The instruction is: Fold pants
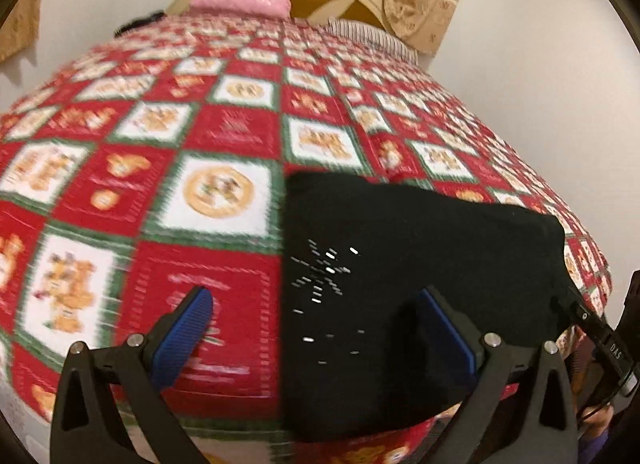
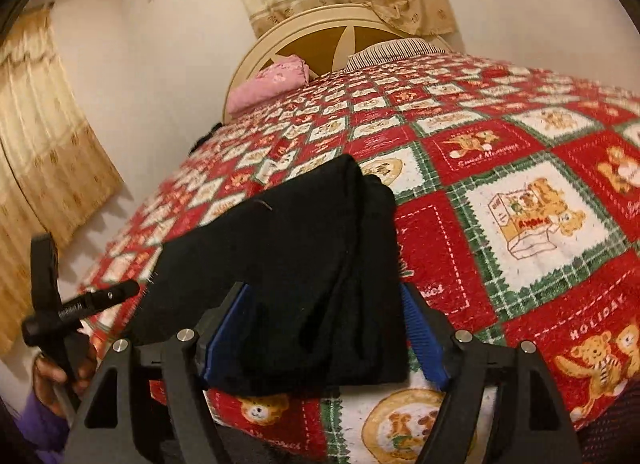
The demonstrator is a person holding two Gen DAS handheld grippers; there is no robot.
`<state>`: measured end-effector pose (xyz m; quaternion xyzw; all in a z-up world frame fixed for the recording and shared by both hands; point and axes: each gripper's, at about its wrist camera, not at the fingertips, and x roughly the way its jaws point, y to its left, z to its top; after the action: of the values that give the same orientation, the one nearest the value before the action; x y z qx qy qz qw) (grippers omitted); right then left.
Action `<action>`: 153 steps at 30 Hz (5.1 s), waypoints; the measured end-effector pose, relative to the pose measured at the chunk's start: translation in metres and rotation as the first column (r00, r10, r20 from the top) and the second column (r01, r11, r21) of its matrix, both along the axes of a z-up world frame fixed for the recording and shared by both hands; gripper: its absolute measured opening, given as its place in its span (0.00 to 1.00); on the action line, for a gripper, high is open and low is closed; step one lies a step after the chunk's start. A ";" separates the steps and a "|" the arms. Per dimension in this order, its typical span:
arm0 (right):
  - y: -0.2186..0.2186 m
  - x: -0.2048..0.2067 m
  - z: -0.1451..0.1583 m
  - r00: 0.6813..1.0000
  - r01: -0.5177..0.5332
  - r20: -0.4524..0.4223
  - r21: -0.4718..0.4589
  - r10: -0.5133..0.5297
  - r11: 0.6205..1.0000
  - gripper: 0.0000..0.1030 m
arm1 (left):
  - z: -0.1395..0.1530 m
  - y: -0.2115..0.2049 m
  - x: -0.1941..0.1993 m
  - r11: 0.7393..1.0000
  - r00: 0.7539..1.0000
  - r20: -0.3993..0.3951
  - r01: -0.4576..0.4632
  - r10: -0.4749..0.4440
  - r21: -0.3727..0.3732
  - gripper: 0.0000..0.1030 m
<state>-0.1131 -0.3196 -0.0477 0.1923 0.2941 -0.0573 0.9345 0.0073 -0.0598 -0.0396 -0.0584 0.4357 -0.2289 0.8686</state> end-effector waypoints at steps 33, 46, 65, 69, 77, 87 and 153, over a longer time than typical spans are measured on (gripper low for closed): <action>0.055 0.000 0.009 0.999 0.033 0.005 -0.341 -0.033 0.939 0.33 | 0.016 -0.028 -0.019 0.995 0.996 0.082 0.019 -0.027 0.096 0.14; 0.092 0.026 0.061 0.992 -0.012 0.115 -0.375 0.060 0.927 0.31 | 0.058 0.013 0.000 0.997 0.984 0.173 -0.063 0.054 0.046 0.13; 0.238 0.248 0.066 0.916 -0.331 0.140 -0.266 0.376 0.905 0.31 | 0.075 0.187 0.114 0.884 0.869 0.316 -0.443 0.381 0.150 0.13; 0.250 0.292 0.021 0.922 -0.376 0.000 -0.245 0.388 0.893 0.31 | 0.028 0.222 0.137 0.879 0.890 0.156 -0.451 0.429 0.156 0.21; 0.229 0.309 -0.015 0.919 -0.392 -0.127 -0.193 0.373 0.900 0.57 | -0.017 0.275 0.112 0.777 0.809 0.076 -0.583 0.583 0.240 1.00; 0.169 0.287 -0.015 0.926 -0.353 -0.105 0.093 0.362 0.931 0.70 | 0.001 0.312 0.063 0.703 0.751 0.118 -0.653 0.650 0.282 1.00; 0.255 0.056 0.055 0.969 -0.049 0.224 -0.223 0.100 0.974 0.71 | 0.066 0.149 -0.076 0.833 0.787 0.499 -0.514 0.362 0.205 1.00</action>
<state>-0.0573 -0.0641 0.0069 0.0839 0.1810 -0.0303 0.9794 -0.0691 0.0889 0.0267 0.0402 0.2336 0.0513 0.9701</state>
